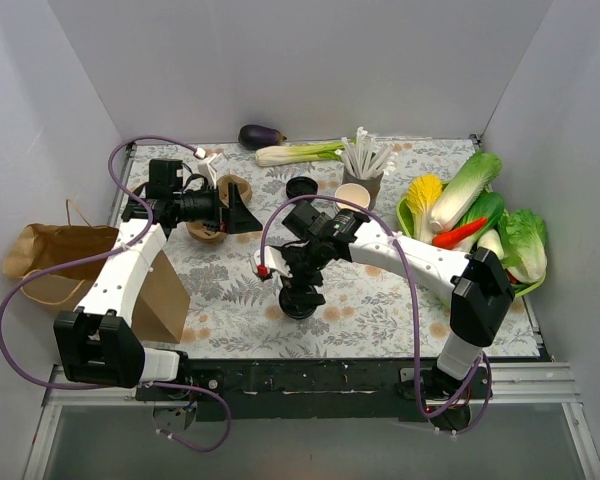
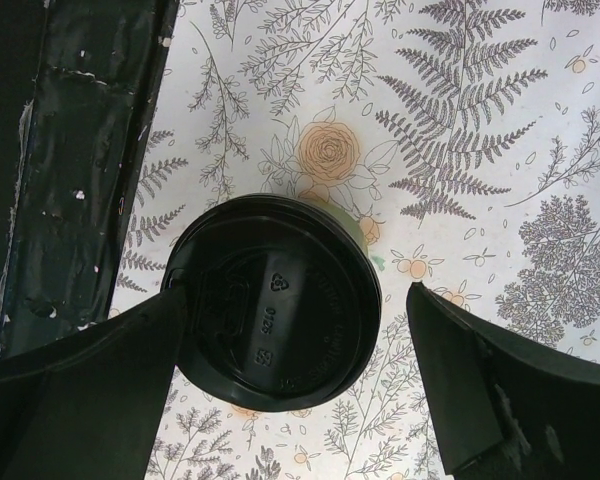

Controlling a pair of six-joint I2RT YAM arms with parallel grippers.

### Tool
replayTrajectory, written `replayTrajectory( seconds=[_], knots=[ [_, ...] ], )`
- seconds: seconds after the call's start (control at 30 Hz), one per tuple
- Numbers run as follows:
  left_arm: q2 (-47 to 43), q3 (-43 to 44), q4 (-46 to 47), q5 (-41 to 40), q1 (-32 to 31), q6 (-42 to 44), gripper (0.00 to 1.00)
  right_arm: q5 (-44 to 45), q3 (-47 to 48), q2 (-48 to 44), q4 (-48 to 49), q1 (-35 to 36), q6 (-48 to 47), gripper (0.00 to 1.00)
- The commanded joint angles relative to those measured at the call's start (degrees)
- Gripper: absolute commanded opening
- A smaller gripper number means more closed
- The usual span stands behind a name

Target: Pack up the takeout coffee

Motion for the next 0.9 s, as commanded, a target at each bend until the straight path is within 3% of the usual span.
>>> replayTrajectory(
  seconds=[0.0,0.87],
  knots=[
    [-2.1,1.5,1.1,-0.6,0.9,0.0,0.98,-0.5,1.6,-2.0,-0.3,-0.1,0.4,0.97],
    [-1.1,0.9,2.2,0.4,1.1,-1.8,0.98,0.3,1.7,-2.3,-2.1,-0.2,0.4,0.98]
  ],
)
